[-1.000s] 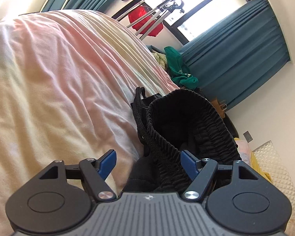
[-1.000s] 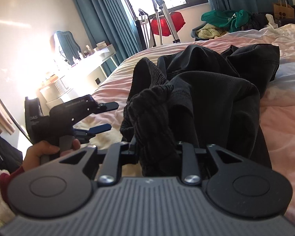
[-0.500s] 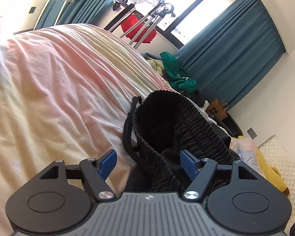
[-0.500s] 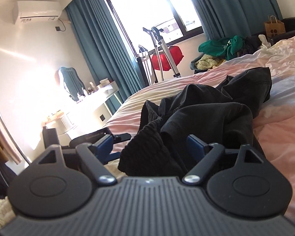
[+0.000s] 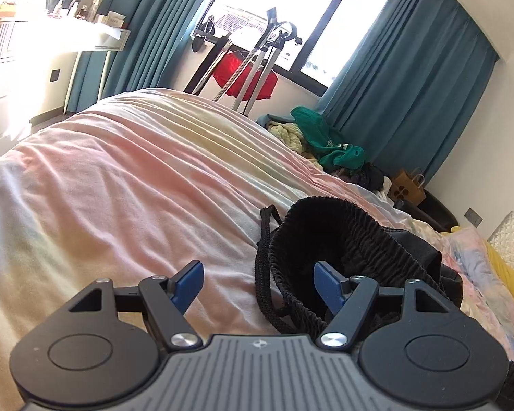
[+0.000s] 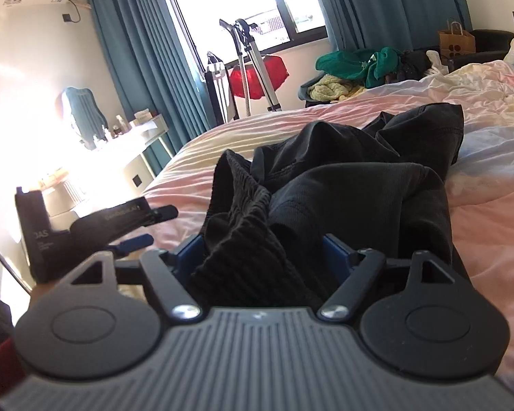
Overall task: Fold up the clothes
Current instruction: 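Grasp the waistband edge with both grippers and lift it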
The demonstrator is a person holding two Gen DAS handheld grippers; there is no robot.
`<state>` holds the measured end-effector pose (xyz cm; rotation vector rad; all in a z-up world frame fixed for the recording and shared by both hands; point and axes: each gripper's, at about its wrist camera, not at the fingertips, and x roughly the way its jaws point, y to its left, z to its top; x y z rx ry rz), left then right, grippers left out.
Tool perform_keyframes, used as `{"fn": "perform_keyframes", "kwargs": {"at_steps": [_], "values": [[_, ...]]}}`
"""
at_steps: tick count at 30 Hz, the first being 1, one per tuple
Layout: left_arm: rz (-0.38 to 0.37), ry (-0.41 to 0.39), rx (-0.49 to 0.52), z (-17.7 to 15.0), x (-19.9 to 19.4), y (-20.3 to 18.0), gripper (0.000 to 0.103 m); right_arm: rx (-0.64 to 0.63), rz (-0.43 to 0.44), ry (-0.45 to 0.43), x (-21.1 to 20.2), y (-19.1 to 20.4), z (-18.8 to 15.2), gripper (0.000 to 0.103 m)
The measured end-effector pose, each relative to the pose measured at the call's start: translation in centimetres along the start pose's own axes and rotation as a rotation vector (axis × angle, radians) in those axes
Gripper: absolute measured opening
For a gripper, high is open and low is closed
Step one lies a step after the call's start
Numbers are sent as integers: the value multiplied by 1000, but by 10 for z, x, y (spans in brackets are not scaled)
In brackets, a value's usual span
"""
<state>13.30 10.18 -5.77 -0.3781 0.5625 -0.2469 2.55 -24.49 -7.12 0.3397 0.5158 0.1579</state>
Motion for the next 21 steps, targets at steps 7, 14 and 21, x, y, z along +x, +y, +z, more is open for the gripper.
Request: {"fn": "perform_keyframes", "kwargs": {"at_steps": [7, 14, 21], "values": [[-19, 71, 373, 37, 43, -42, 72, 130, -54, 187, -12, -41, -38, 58], [-16, 172, 744, 52, 88, -84, 69, 257, -44, 218, -7, -51, -41, 47], [-67, 307, 984, 18, 137, -115, 40, 424, -99, 124, -10, -40, -36, 52]]}}
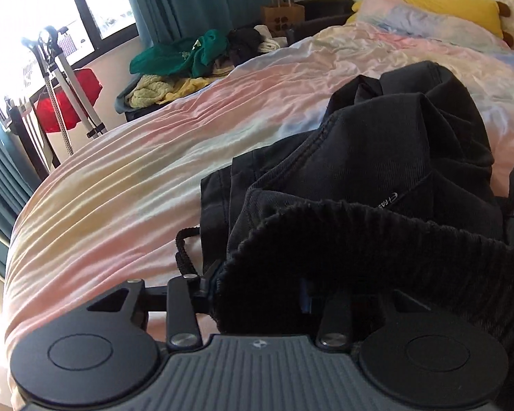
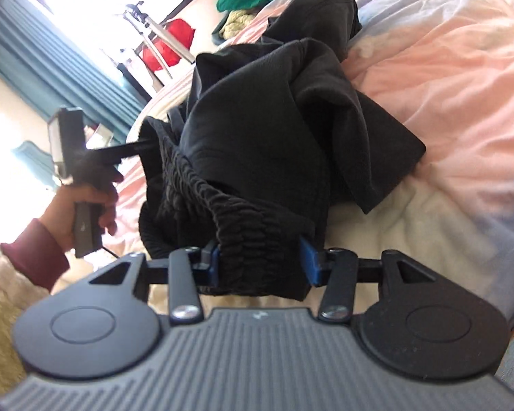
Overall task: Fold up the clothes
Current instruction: 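Grasp the waistband edge with both grippers and lift it, then raise the pants by the waistband with both grippers and shake them out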
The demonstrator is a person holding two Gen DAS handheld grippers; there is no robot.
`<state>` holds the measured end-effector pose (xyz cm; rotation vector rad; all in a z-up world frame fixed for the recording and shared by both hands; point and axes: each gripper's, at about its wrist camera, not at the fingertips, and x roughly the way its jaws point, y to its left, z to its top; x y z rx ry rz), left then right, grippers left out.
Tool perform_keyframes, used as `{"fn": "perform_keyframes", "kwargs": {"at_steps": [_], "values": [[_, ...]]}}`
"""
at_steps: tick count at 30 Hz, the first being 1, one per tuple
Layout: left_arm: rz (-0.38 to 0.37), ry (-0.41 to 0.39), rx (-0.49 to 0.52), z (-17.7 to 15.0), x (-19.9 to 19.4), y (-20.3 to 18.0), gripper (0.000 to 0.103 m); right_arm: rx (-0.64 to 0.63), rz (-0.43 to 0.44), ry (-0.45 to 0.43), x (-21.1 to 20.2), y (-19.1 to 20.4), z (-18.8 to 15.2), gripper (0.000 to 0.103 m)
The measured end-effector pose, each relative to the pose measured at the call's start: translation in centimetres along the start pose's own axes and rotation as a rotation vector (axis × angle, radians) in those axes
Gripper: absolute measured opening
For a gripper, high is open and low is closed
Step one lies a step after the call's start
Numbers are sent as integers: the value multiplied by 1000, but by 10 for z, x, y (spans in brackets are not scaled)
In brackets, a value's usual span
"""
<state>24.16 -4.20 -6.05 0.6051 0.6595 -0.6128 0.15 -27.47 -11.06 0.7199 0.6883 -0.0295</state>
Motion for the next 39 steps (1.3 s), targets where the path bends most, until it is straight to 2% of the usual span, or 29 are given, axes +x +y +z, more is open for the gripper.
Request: {"fn": "perform_keyframes", "kwargs": {"at_steps": [2, 6, 7, 8, 9, 12, 15, 18, 22, 26, 29, 34, 39], "values": [[38, -19, 42, -3, 8, -11, 32, -12, -40, -9, 6, 5, -1, 53], [58, -52, -89, -1, -10, 1, 13, 100, -88, 86, 28, -4, -2, 49], [71, -73, -131, 0, -21, 5, 9, 135, -96, 111, 30, -9, -4, 41], [84, -96, -174, 0, -32, 10, 9, 170, -103, 134, 32, -14, -7, 34], [90, -137, -232, 0, -51, 16, 9, 188, -114, 135, 30, -19, -9, 23], [77, -261, -444, 0, -118, 38, 8, 155, -125, 42, 14, -20, -2, 16], [70, -370, -655, 4, -183, 51, 7, 33, -110, -160, -20, -4, 29, 14], [92, -492, -750, 14, -241, 53, 7, -75, -68, -363, -63, 19, 76, 13], [116, -663, -850, 43, -331, 57, 7, -181, 32, -552, -132, 59, 155, 13], [182, -841, -818, 97, -431, 60, 6, -278, 137, -693, -212, 105, 230, 13], [209, -964, -792, 139, -510, 64, 6, -363, 204, -795, -275, 140, 269, 13], [304, -1063, -725, 207, -628, 63, 6, -400, 309, -922, -370, 192, 316, 13], [428, -1152, -664, 245, -732, 56, 6, -470, 380, -1031, -453, 246, 345, 13]]}}
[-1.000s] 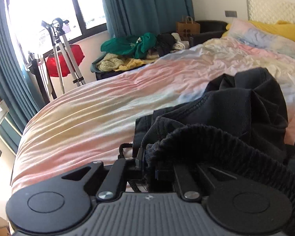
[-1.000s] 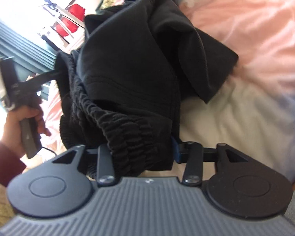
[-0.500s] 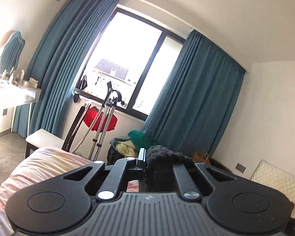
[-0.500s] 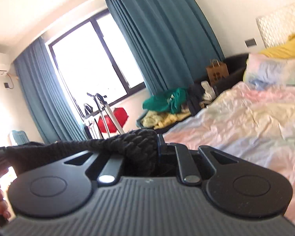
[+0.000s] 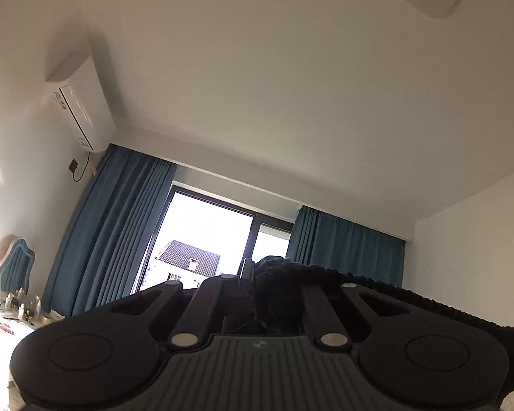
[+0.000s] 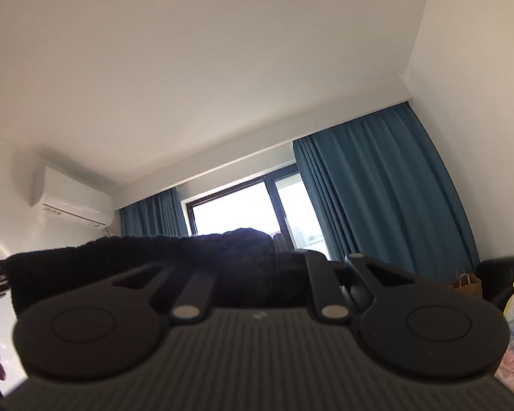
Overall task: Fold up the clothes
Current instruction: 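Raise the pants by the waistband with both grippers and shake them out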
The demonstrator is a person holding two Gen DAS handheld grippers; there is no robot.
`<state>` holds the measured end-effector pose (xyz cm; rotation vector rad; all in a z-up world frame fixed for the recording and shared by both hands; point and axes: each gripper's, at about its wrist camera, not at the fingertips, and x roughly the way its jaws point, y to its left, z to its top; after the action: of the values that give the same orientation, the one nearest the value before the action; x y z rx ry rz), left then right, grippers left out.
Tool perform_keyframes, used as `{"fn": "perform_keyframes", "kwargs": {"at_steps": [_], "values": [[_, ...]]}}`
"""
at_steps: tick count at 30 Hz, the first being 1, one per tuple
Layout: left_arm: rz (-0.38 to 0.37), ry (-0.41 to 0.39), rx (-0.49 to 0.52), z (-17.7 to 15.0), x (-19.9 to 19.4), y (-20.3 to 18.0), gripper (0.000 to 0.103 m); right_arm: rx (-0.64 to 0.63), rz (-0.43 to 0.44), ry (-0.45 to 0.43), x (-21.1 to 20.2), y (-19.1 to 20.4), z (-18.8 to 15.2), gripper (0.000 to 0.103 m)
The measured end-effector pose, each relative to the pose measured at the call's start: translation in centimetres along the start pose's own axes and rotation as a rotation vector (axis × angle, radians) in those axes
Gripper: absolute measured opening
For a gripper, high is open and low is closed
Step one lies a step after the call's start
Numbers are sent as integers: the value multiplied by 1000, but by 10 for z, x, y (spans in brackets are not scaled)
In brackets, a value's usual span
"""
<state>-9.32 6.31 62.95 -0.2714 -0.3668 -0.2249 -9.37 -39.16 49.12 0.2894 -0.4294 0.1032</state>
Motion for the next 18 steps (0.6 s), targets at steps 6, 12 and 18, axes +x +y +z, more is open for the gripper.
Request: {"fn": "perform_keyframes", "kwargs": {"at_steps": [6, 12, 18], "values": [[28, -86, 3, 95, -32, -20, 6, -60, 71, -112, -8, 52, 79, 13], [53, -74, 12, 135, -55, -24, 6, -83, 83, -146, -6, 76, 109, 13], [112, 50, 16, 77, -44, -1, 6, -88, 43, -15, 30, 65, 57, 13]]}}
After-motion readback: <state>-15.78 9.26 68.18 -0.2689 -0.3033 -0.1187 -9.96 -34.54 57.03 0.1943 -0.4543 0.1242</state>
